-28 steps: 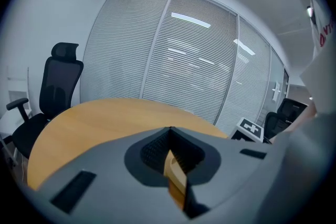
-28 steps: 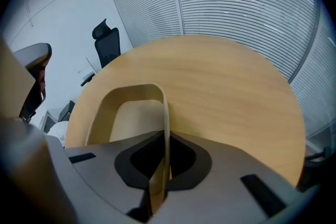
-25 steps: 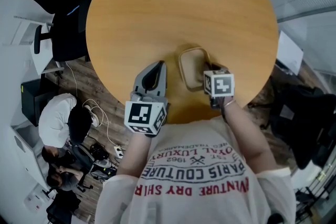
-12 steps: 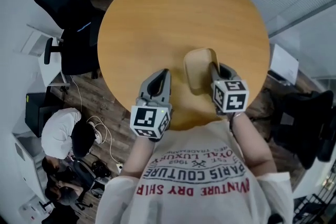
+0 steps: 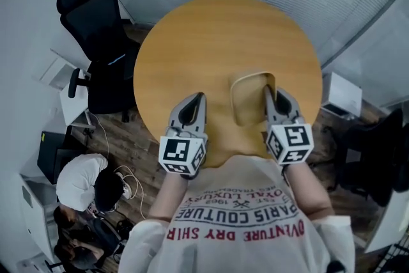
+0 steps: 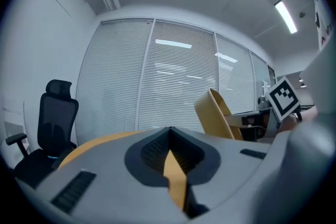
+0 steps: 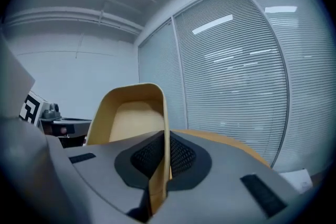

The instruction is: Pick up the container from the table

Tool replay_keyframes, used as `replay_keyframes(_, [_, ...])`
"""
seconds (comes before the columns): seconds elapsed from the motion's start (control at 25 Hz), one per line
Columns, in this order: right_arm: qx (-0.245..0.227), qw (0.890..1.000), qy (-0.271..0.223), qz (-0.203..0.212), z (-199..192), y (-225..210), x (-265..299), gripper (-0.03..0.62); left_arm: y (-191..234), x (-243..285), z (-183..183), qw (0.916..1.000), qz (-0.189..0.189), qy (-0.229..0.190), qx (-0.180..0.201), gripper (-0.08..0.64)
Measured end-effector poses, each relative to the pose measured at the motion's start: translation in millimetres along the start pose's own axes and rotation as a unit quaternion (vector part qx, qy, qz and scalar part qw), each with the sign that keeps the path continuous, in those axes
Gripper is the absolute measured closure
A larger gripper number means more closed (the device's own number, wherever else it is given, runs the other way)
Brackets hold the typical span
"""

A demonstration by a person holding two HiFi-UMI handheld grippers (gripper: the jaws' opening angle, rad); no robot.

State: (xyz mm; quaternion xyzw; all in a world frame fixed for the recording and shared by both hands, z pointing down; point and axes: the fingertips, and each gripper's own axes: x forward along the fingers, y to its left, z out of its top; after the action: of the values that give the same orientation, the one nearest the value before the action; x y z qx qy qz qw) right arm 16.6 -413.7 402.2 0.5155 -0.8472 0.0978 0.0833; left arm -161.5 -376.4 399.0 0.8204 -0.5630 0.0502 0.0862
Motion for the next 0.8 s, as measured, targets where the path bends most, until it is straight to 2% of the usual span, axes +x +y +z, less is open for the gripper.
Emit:
replay_keyframes(0.12, [-0.002,1.0,-0.021,0.002,6,9,-13,0.589,-3,-8,10,0.9998,-0.004,-0.009,0.014,0.558])
replay_keyframes(0.32, [-0.001,1.0,-0.02,-0.003,3,15,-20,0.589,-5,-15,23,0.9991,-0.013,-0.027,0.029,0.558])
replay_keyframes(0.56, [0.014,1.0,-0.018,-0.013,-4,13,-26,0.589,-6,-18,20,0.9992,-0.014,-0.023,0.028,0.559])
replay_keyframes(0.8, [0.007,1.0,-0.017,-0.006,-2,15,-26,0.589,-10,-15,16,0.9994,-0.018,-0.02,0.023,0.558])
